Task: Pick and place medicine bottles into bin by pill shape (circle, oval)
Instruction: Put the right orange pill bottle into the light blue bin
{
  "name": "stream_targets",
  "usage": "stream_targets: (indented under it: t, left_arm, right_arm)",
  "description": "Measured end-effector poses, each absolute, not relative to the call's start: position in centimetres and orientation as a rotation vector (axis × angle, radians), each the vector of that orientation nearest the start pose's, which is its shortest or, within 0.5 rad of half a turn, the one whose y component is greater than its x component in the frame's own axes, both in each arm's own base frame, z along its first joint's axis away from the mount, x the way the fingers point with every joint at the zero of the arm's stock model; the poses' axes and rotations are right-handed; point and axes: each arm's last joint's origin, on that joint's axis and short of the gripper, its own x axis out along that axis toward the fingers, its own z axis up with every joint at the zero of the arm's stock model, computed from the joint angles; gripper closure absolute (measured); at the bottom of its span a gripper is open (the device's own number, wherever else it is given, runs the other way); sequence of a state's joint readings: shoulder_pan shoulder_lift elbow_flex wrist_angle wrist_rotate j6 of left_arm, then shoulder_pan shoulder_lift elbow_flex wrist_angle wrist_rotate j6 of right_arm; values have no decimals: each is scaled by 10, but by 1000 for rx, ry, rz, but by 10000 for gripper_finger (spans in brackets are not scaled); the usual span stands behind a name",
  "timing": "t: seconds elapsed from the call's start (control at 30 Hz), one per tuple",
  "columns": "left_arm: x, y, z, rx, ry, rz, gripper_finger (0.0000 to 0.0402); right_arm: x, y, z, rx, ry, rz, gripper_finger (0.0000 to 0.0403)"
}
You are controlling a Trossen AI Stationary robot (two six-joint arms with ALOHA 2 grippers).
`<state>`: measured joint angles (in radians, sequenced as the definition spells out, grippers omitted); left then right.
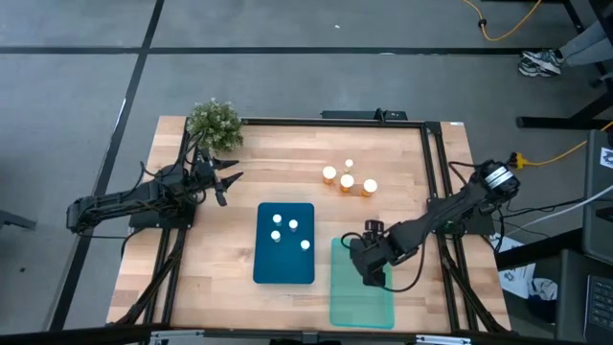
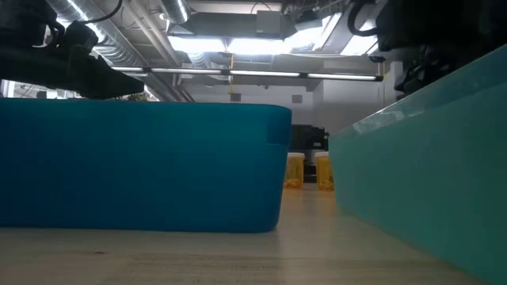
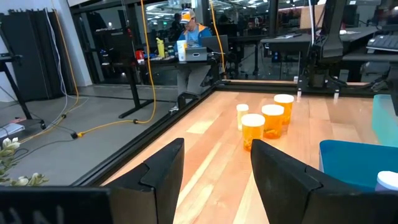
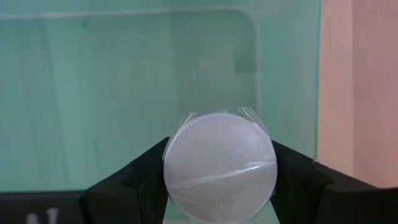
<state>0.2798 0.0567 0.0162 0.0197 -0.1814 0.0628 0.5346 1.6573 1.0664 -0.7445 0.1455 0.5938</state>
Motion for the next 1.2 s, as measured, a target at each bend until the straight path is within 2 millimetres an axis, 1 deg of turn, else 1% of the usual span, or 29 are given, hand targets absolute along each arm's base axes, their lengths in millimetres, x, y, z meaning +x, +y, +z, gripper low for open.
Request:
stream_targets:
  t: [0.13, 0.57, 0.67, 0.93, 1.13, 1.2]
  left_arm:
    - [95, 33, 166, 61, 36, 460, 224]
    - [95, 33, 167, 61, 35, 460, 224]
    - [95, 33, 167, 61, 35, 461, 224]
    - [95, 33, 166, 61, 36, 460, 224]
    - [95, 33, 167, 61, 35, 461, 224]
    - [95, 33, 166, 61, 36, 460, 224]
  right_arm:
    - [263, 151, 183, 56, 1302, -58, 177]
    - [264, 151, 183, 62, 1295, -61, 174]
    - [264, 151, 183, 66, 1291, -61, 164]
    - [265, 152, 184, 91, 1281, -71, 118]
    - [265, 152, 184, 121, 1289, -77, 114]
    - [265, 151, 184, 102, 1293, -60, 114]
